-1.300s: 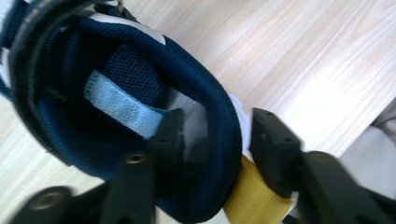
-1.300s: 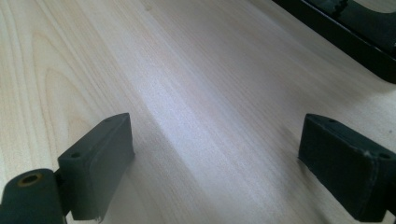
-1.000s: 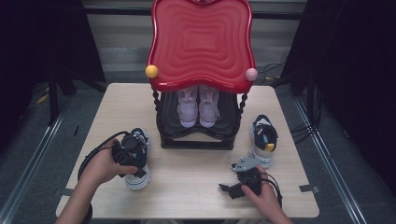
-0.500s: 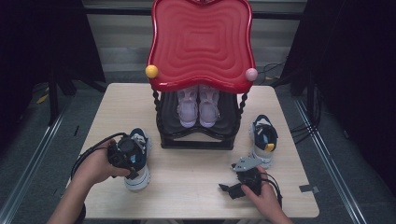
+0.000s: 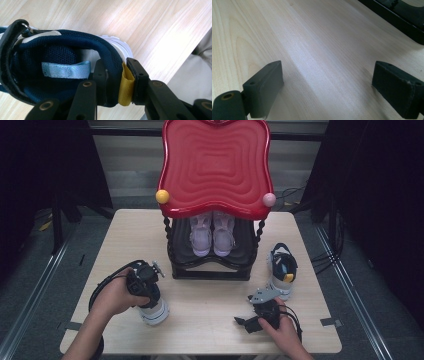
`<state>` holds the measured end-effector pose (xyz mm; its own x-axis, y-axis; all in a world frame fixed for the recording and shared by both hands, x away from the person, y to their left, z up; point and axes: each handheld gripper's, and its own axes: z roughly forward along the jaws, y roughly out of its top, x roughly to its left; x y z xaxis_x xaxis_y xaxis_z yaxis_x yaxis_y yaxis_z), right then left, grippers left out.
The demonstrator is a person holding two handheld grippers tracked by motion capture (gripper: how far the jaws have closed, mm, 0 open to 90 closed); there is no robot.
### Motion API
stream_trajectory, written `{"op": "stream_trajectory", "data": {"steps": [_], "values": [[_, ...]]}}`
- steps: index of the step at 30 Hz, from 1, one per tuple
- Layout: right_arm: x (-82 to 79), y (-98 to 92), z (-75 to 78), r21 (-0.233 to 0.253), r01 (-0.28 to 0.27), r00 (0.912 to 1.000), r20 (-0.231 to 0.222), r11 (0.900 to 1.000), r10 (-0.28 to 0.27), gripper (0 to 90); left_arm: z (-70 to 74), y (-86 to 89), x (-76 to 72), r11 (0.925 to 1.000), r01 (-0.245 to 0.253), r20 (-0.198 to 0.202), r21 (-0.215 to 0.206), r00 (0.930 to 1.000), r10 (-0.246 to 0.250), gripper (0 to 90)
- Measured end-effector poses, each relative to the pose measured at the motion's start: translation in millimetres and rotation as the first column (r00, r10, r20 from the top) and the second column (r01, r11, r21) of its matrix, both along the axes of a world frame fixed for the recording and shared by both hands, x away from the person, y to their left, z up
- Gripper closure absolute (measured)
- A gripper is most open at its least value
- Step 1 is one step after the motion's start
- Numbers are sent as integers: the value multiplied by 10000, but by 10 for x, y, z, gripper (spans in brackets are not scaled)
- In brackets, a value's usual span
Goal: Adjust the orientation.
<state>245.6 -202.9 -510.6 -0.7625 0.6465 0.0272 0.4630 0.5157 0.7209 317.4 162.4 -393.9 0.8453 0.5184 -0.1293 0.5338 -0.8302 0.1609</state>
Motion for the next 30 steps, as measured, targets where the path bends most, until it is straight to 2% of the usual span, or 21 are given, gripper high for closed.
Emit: {"op": "stream_trajectory", "data": {"steps": [2, 5, 8, 10, 14, 18, 22, 25, 27, 28, 30], "values": [[0, 0, 0, -2, 2, 10000, -3, 10000, -2, 93, 11, -5, 8, 9998, 164, 72, 142, 9998, -165, 680], [0, 0, 0, -1, 0, 10000, -3, 10000, 0, 93, 31, -2, 11, 9999, 121, 107, 14, 9999, -121, 639], [-1, 1, 1, 21, 19, 10000, -10, 10000, -19, 93, 38, -7, 12, 9999, 107, 185, 126, 9998, -110, 604], [-1, 1, 2, -5, 26, 10000, -6, 10000, -26, 93, 33, -11, 18, 9997, 30, 268, 234, 9996, -36, 548], [-1, 1, 1, 18, 17, 10000, -6, 10000, -17, 93, 15, -2, 23, 9998, -26, 174, 194, 9998, 23, 482], [0, 1, 0, 18, 17, 10000, -5, 10000, -17, 93, -16, -6, 17, 9989, 289, 19, 369, 9996, -290, 433], [0, 1, 0, 19, 17, 10000, -5, 10000, -17, 93, -61, -22, 24, 9973, 523, -218, 518, 9984, -513, 443], [-1, 1, 1, 19, 18, 10000, -9, 10000, -18, 93, -84, -36, 30, 9981, 518, -337, 324, 9981, -507, 496], [-1, 1, 1, 18, 18, 10000, -7, 10000, -18, 93, -86, -45, 44, 9967, 679, -479, 451, 9967, -657, 533], [0, 1, 1, 17, 17, 10000, -5, 10000, -17, 93, -94, -52, 45, 9978, 557, -520, 366, 9972, -537, 551], [0, 1, 1, 18, 17, 10000, -5, 10000, -17, 93, -94, -60, 60, 9971, 643, -579, 406, 9964, -619, 577]]}}
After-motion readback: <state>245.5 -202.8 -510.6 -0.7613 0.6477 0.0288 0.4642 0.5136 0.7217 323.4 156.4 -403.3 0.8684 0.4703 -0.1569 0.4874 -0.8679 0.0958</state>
